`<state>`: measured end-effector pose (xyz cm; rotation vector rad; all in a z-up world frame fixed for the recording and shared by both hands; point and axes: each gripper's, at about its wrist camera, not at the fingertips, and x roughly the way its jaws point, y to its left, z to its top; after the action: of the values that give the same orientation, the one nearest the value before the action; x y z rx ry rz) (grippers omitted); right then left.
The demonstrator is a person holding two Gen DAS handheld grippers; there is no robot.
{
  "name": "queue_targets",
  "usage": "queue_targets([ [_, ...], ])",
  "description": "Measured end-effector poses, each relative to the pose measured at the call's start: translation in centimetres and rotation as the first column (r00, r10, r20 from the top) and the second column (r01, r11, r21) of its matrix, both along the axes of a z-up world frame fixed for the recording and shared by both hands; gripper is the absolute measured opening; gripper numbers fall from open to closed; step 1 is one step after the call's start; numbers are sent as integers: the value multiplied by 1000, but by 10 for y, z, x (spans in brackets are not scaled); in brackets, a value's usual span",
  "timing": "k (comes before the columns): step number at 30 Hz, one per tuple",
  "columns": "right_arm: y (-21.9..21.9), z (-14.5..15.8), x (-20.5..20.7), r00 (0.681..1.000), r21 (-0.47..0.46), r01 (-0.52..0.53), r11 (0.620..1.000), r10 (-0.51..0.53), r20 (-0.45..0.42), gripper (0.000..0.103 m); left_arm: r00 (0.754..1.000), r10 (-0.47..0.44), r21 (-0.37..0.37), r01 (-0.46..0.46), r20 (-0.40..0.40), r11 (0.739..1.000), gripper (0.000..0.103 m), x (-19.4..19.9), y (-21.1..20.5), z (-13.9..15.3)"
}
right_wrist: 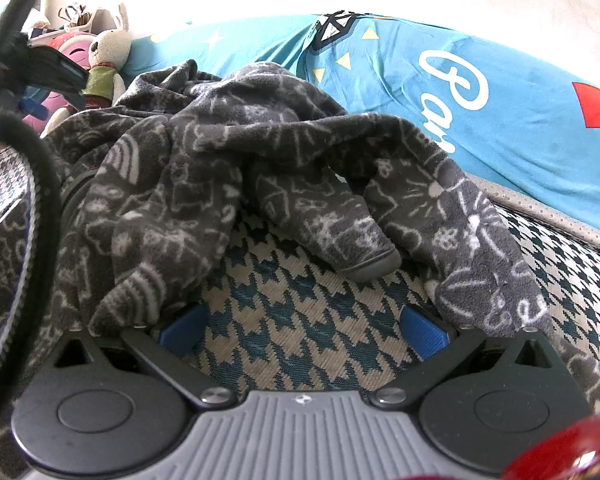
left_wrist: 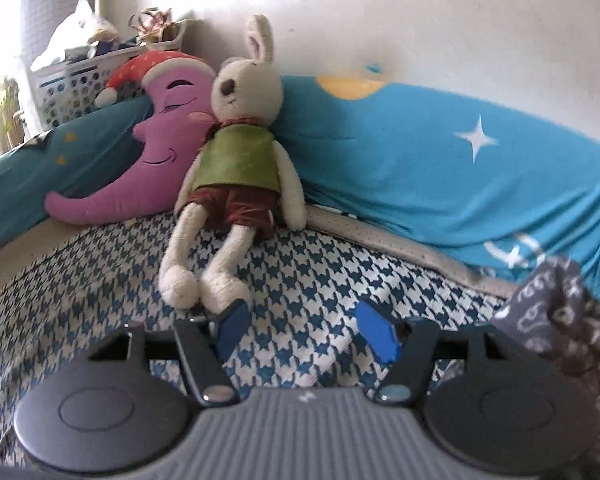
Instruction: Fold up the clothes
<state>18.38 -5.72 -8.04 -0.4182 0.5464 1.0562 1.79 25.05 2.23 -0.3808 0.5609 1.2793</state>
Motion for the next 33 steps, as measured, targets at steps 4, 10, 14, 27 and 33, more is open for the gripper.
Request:
queue_targets([
  [4,0,-1,2,1000,1,-1,1000,1,0,103,997,-82,27,82,13,996,77,-11,-29,15],
  [10,0,-2,3,1000,2,-2,1000,2,0,103,969,-243,-29,244,41,969,85,-17,-84,13],
  [14,-1,-1,3,1000,2,-2,1000,2,0,103,949,-313,-19,313,26,949,99,-7,-113,7],
  [27,-1,-3,3,1000,3,-4,1000,4,2,103,890,-455,-32,454,-16,890,103,22,-146,-3],
  [33,-1,-3,3,1000,3,-5,1000,5,3,103,885,-466,-49,465,-9,884,103,21,-146,-5],
])
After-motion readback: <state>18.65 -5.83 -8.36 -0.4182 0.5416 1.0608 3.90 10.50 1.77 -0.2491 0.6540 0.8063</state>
